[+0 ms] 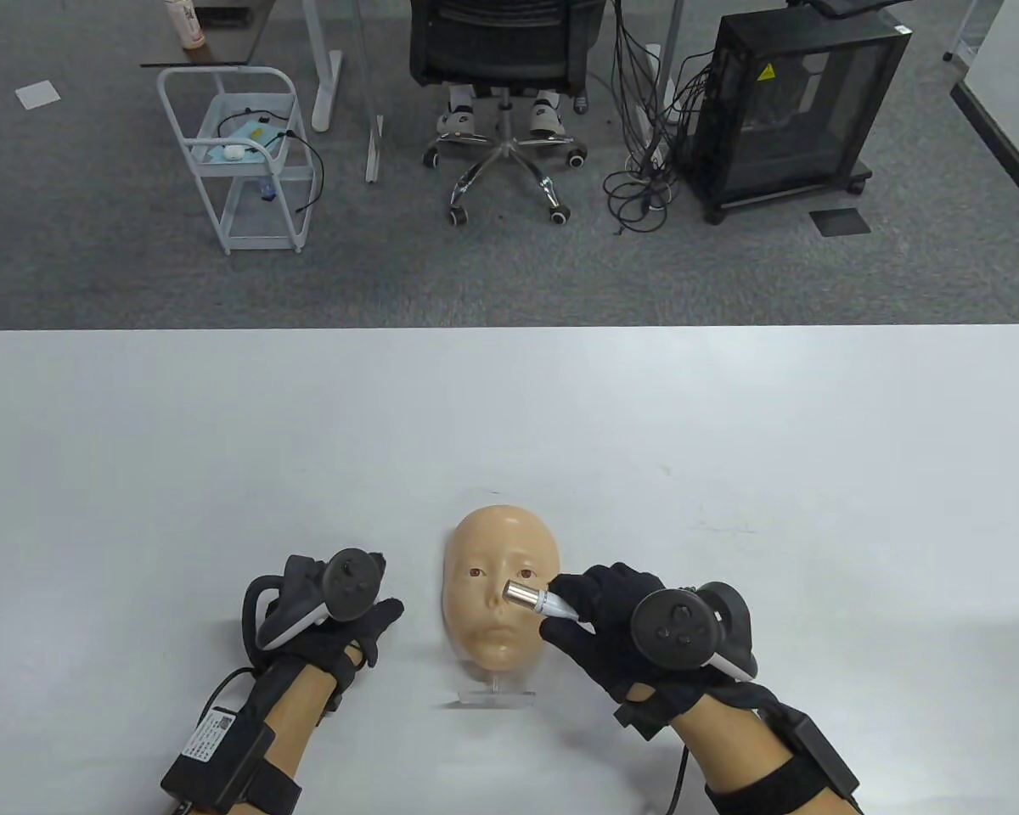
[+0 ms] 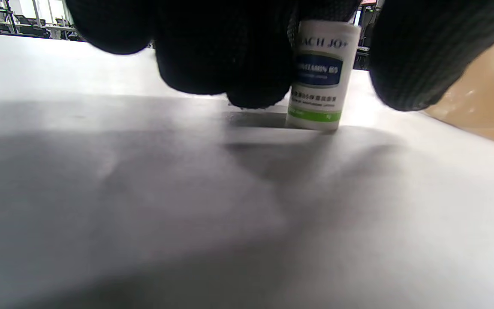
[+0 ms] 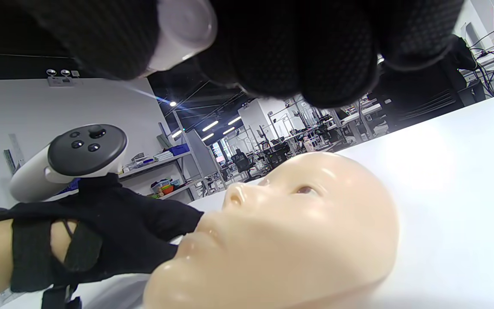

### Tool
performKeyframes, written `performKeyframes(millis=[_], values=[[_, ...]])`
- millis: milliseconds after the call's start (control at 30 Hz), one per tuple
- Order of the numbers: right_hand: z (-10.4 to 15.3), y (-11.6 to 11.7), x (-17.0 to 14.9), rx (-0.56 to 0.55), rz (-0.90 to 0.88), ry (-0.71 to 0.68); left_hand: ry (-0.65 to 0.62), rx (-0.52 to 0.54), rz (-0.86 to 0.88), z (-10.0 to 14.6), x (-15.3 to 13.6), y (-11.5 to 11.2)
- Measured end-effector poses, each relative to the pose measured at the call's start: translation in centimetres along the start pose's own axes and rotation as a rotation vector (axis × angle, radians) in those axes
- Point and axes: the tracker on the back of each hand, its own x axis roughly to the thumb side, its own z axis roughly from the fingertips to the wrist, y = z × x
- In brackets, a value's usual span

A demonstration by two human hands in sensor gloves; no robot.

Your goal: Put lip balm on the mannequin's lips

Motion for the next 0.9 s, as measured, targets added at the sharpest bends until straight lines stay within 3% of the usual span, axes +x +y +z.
performKeyframes(millis=[133,233,300,333,433,533,633,800,900], values=[[0.0,0.1,0.1,0.007,0.000,0.002,-0.005,-0.040,0.069,1.3,-0.4,1.9],[0.0,0.3,0.3,0.011,0.001,-0.004,-0.072,0.103,0.216,3.5,-0.3,4.1],[0.0,0.6,0.6,0.016,0.010,-0.015,-0.166,0.180,0.437,4.4,0.5,4.9],[0.0,0.7,0.8,0.014,0.017,-0.022,-0.205,0.183,0.541,4.6,0.9,4.9],[0.0,1.3,1.7,0.013,0.076,-0.062,-0.369,0.056,0.880,4.8,3.2,4.0],[0.1,1.9,2.9,0.006,0.144,-0.117,-0.422,0.045,0.899,4.9,4.7,3.3],[0.1,2.4,3.8,-0.009,0.182,-0.159,-0.444,0.005,1.050,4.5,4.9,2.6],[0.3,2.8,4.5,-0.038,0.154,-0.200,-0.498,-0.065,1.093,4.1,5.8,1.6],[0.5,2.6,4.8,-0.079,0.137,-0.230,-0.497,-0.035,1.203,4.1,6.3,1.2]])
